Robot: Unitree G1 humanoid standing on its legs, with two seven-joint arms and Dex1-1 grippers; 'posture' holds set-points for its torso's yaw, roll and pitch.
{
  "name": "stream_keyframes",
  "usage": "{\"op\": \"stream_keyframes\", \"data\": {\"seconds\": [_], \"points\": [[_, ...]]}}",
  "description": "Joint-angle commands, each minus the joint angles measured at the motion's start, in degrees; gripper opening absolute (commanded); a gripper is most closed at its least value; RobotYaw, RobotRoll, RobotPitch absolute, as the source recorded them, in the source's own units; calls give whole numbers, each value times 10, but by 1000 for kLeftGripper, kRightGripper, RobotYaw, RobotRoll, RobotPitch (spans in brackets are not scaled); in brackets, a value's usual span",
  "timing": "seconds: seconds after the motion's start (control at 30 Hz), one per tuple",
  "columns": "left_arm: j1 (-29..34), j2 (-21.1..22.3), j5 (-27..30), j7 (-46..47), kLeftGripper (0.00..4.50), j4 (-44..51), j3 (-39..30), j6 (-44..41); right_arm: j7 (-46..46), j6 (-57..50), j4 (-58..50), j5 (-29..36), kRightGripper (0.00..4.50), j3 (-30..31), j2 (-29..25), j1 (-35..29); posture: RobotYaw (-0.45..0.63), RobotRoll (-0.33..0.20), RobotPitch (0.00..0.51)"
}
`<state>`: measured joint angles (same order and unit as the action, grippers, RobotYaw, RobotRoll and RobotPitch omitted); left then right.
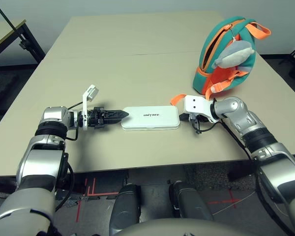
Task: Put the pencil case into the backpack and zip it.
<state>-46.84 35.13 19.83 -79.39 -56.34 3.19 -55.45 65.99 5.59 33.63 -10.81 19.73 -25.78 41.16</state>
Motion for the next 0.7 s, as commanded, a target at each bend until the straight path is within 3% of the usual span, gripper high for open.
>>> {"op": "stream_keyframes", "data": {"seconds": [0.03, 0.7], "points": [[11, -11, -12, -4, 4500, 4, 11, -8, 8, 20, -5, 8, 25, 25, 41, 9, -106, 0, 92], [9, 12, -36, -19, 4500, 3, 20, -16, 8, 36, 16, -2, 25, 10, 39, 28, -97, 0, 97]]}}
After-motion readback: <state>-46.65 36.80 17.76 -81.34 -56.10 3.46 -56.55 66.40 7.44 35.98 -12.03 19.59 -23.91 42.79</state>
